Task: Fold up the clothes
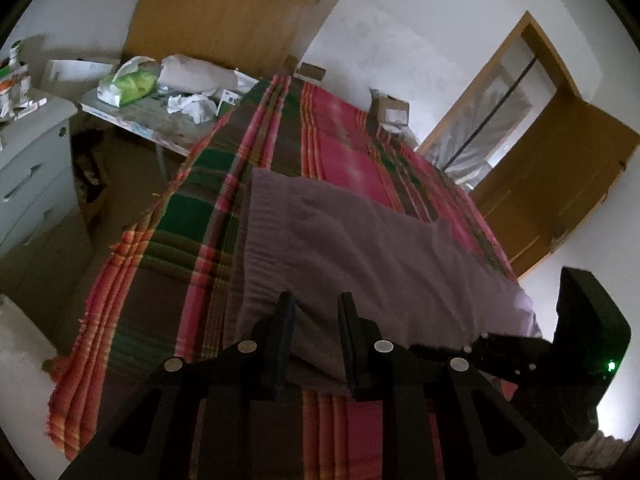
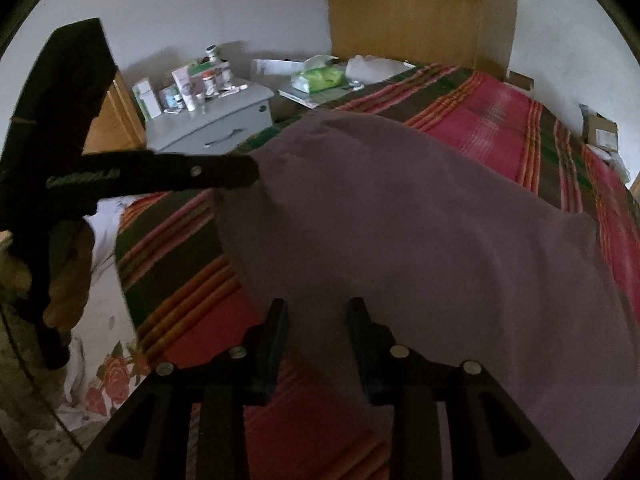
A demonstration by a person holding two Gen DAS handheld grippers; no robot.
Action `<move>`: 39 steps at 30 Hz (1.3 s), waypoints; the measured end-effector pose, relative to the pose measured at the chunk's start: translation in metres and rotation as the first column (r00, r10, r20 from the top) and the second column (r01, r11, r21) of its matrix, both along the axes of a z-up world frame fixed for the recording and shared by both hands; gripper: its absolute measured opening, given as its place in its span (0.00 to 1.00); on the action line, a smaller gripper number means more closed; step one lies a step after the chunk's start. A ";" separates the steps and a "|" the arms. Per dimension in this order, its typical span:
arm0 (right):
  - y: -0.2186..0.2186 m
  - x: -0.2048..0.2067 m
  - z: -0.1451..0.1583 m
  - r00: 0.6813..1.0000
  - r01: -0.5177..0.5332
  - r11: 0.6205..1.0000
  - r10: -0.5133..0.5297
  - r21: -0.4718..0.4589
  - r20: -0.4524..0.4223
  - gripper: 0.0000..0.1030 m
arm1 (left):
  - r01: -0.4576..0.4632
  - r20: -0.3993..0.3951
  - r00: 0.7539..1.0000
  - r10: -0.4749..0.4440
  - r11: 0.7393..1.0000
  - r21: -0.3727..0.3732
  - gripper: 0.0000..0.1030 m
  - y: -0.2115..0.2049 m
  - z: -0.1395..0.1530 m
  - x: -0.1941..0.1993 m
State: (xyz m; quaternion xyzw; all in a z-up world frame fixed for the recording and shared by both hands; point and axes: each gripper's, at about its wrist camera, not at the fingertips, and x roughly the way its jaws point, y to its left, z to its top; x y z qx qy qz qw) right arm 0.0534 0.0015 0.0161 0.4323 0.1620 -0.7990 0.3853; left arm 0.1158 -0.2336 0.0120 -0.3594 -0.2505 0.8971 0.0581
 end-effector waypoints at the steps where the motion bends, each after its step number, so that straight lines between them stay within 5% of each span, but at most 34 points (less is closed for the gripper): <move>1: 0.001 0.000 0.003 1.000 -0.001 1.000 0.001 -0.019 0.000 0.32 | -0.009 -0.002 1.000 0.009 1.000 0.004 0.22 -0.002 0.001 0.002; 6: -0.009 -0.003 0.009 0.999 0.019 0.999 -0.021 -0.032 -0.048 0.32 | -0.059 0.005 0.998 0.058 0.998 0.019 0.22 -0.016 0.000 0.008; 12: -0.039 0.003 0.009 0.995 -0.078 0.995 0.073 -0.065 -0.068 0.32 | -0.119 0.040 0.992 0.117 0.990 0.079 0.22 -0.033 -0.007 0.012; 24: -0.096 0.019 -0.011 0.976 -0.141 0.987 0.152 0.082 -0.154 0.41 | -0.170 0.133 0.980 0.145 0.963 0.208 0.22 -0.052 -0.024 0.015; 29: -0.101 0.012 -0.013 0.982 -0.106 0.992 0.116 0.069 -0.152 0.41 | -0.174 0.147 0.979 0.141 0.954 0.246 0.28 -0.055 -0.027 0.016; 33: -0.095 0.006 -0.013 0.984 -0.068 0.996 0.075 0.049 -0.161 0.23 | -0.170 0.147 0.980 0.135 0.950 0.263 0.28 -0.056 -0.027 0.016; 39: -0.089 0.006 -0.010 0.985 -0.047 0.999 0.050 0.021 -0.165 0.08 | -0.167 0.160 0.980 0.122 0.934 0.315 0.28 -0.058 -0.028 0.010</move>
